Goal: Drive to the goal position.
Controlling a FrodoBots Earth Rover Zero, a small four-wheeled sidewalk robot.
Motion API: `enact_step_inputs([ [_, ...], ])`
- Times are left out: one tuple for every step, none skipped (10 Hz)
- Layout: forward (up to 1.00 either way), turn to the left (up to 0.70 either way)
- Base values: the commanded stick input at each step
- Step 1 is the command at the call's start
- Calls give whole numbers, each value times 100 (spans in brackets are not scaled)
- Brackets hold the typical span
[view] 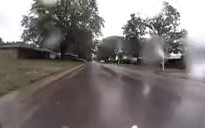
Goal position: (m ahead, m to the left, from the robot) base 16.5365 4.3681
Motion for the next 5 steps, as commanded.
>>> enact_step_inputs([
  [50, -1],
  [50, -1],
  [50, -1],
  [50, -1],
  [50, -1],
])
